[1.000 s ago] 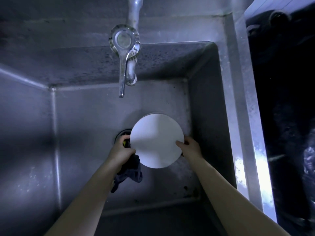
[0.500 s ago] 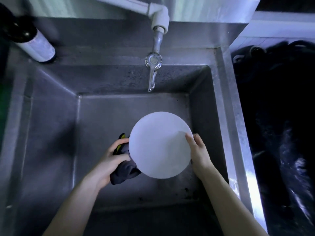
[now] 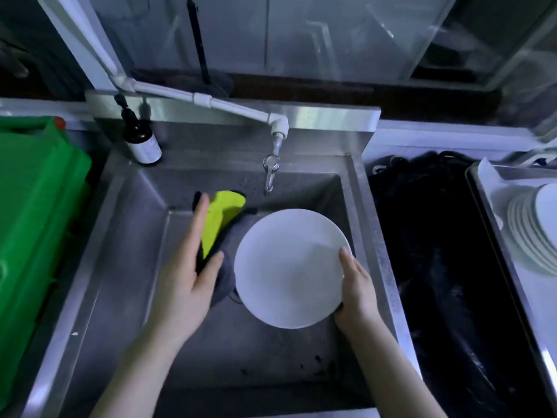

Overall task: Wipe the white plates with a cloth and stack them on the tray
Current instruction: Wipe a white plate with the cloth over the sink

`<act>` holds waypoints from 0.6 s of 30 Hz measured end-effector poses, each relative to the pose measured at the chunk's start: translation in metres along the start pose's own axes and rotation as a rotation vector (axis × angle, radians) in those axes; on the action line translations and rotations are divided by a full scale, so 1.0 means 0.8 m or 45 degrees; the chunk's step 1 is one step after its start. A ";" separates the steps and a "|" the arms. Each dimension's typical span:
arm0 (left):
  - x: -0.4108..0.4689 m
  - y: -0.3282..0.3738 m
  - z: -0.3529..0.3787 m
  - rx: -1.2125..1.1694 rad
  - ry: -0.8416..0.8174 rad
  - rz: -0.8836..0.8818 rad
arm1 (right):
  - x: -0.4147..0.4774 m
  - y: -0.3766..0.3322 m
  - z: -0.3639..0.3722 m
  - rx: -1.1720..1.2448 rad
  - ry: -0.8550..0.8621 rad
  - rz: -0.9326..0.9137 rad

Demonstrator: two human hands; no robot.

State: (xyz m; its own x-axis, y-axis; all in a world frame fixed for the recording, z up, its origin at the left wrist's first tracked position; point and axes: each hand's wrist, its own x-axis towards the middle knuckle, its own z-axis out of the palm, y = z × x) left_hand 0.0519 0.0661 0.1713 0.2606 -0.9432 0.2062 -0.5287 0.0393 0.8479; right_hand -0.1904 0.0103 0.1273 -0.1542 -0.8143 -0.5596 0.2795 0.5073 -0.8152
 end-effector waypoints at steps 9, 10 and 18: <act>-0.037 0.096 0.036 0.484 -0.442 0.635 | -0.063 -0.067 0.015 0.202 -0.110 -0.196; -0.035 0.100 0.034 0.517 -0.442 0.723 | -0.065 -0.071 0.014 0.234 -0.107 -0.194; -0.004 0.136 0.043 0.562 -0.605 1.089 | -0.081 -0.082 0.017 0.336 -0.176 -0.102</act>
State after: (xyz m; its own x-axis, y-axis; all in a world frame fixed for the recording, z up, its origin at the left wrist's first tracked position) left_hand -0.0346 0.0622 0.2462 -0.6249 -0.6947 0.3562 -0.6567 0.7145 0.2414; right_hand -0.1860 0.0260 0.2192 -0.0604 -0.8886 -0.4547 0.5107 0.3639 -0.7789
